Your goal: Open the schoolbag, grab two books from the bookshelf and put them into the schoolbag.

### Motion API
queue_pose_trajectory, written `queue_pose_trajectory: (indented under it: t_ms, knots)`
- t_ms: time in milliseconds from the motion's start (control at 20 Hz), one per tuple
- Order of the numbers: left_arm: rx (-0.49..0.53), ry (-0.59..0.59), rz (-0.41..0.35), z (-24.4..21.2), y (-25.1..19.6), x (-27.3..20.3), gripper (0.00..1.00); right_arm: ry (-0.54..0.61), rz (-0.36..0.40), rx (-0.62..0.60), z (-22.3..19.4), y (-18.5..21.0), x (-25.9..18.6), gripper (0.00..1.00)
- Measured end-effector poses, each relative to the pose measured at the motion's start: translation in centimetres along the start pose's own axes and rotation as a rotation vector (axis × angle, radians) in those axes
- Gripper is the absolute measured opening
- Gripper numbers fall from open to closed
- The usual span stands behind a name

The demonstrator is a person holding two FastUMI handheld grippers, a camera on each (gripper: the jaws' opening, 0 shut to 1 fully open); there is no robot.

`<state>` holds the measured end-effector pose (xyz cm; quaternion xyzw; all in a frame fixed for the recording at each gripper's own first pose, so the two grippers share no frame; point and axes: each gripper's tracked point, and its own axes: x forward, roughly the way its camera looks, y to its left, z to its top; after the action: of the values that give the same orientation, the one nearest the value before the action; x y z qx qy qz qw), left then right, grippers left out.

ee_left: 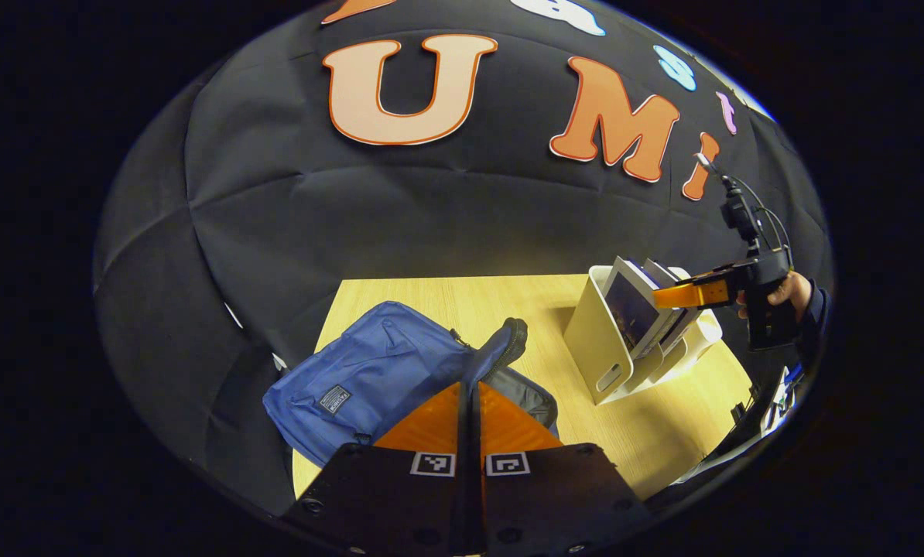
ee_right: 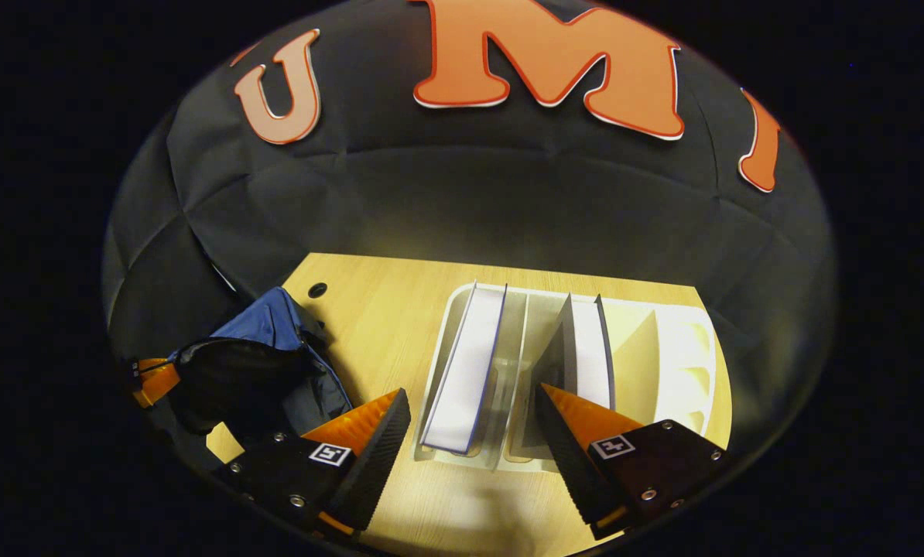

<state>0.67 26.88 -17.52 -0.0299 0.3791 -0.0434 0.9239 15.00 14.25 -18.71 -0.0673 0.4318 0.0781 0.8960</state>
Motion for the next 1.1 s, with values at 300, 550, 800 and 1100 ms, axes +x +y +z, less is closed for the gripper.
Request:
queue_pose_trajectory:
  t_ms: [300, 550, 800, 1100]
  knots:
    - [-0.044, 0.0, -0.019, -0.6, 0.4, 0.5, 0.0, 0.173, 0.004, 0.028, 0.3, 0.7, 3.1, 0.91]
    - [-0.077, 0.0, -0.032, -1.1, 0.5, 0.7, 0.0, 0.286, -0.025, 0.074, -0.5, 0.4, 4.5, 0.59]
    - [-0.101, 0.008, -0.048, -2.1, 0.5, 0.9, 0.01, 0.336, -0.043, 0.098, -0.7, 0.0, 4.6, 0.34]
    - [-0.1, 0.004, -0.059, -2.5, 0.2, 1.1, 0.0, 0.337, -0.026, 0.086, -0.2, -0.7, 3.2, 0.28]
